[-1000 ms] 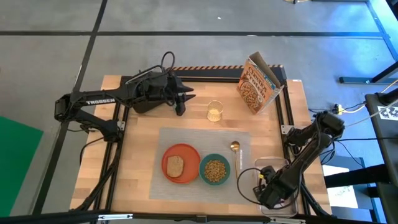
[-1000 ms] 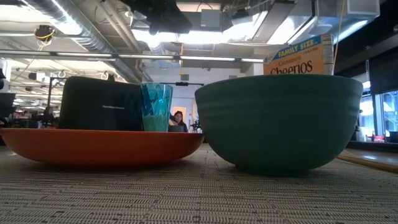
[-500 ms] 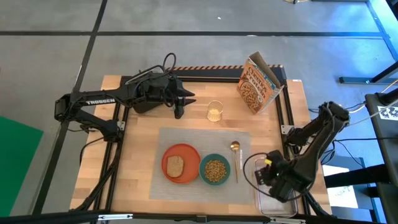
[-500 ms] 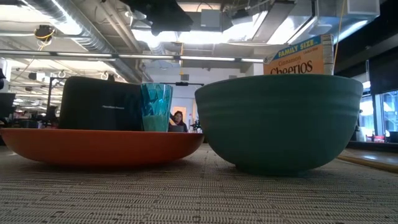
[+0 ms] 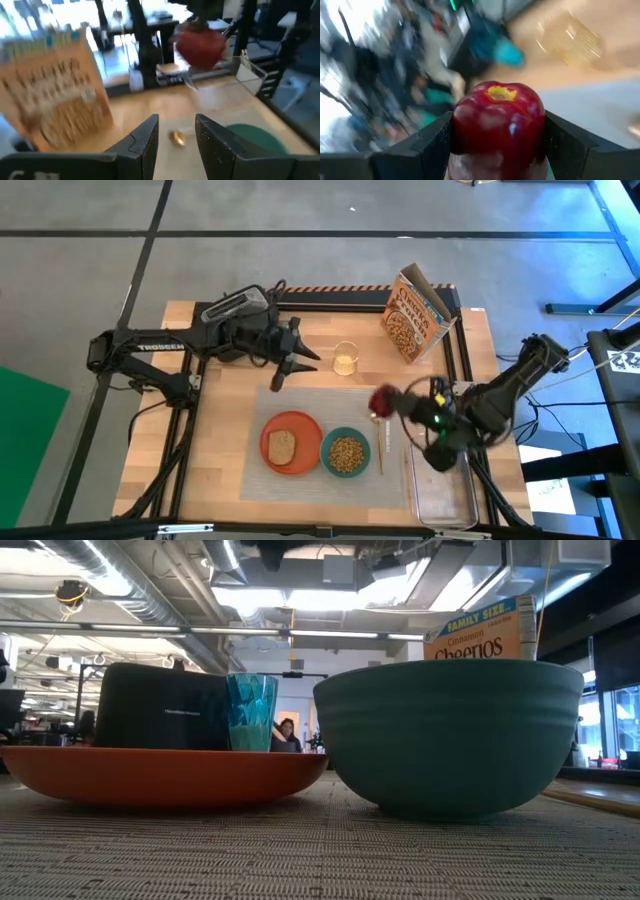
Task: Arrange a breakfast setting
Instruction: Put the apple on the orange plate
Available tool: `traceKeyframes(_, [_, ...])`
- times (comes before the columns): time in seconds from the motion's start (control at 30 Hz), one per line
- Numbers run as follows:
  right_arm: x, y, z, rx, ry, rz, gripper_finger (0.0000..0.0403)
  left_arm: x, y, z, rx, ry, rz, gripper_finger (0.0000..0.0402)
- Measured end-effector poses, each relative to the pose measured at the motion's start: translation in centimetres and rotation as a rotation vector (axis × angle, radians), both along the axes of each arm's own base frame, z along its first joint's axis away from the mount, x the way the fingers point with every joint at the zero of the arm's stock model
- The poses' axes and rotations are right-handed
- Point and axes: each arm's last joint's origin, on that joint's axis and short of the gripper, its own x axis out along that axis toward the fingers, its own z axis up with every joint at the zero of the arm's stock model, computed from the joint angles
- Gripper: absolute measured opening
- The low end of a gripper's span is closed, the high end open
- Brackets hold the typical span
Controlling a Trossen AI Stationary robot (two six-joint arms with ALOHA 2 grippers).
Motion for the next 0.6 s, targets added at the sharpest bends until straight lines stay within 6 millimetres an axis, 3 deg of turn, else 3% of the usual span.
traceKeyframes(0.17, [2.5, -2.9, 1.3, -0.046, -0.191, -0.23, 0.0252, 0.7, -2.3, 1.6, 0.205, -0.176, 0.102, 0.0124])
traceKeyframes(0.4, [5.2, -6.6, 2.8, -0.116, -0.329, -0.465, 0.0253, 0.7, -3.3, 3.6, 0.2, -0.366, 0.297, 0.0124])
traceKeyframes(0.6, [7.1, -8.7, 4.6, -0.011, -0.434, -0.449, 0.0253, 0.9, -3.4, 3.6, 0.208, -0.373, 0.323, 0.0124])
